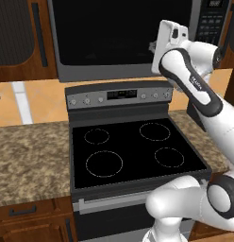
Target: Open the microwave, place the bowl with waffle inside the microwave, then close the microwave door and turn it on.
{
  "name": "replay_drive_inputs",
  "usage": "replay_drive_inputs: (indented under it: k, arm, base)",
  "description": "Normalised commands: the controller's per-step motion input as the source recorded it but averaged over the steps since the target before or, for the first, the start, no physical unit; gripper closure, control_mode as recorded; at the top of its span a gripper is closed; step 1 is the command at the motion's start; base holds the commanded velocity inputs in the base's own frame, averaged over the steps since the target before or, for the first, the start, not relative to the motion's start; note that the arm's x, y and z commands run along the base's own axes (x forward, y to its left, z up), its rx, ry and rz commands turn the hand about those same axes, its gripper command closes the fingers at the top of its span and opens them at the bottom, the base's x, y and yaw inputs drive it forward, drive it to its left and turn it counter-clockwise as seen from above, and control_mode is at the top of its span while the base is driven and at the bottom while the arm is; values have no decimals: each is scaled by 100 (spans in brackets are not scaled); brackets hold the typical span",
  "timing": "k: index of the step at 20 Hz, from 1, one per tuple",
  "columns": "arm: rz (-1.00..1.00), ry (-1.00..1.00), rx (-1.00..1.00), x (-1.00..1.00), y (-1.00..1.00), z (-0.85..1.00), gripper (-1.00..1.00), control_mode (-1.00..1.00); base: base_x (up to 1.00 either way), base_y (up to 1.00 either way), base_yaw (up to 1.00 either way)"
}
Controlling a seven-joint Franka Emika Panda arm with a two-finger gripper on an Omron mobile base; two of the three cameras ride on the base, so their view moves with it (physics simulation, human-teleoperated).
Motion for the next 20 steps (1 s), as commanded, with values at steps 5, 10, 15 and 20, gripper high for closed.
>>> replay_drive_inputs:
  k: [5,10,15,20]
  arm:
    - [-11,-2,-3,-99,-99,28,100,-100]
    - [-6,-6,-3,-93,-88,-5,100,-100]
    - [0,-1,-10,-27,-55,-23,100,-100]
    - [0,-1,-14,0,-32,-22,100,-100]
  base:
    - [0,0,0]
    - [0,0,0]
    - [0,0,0]
    - [0,0,0]
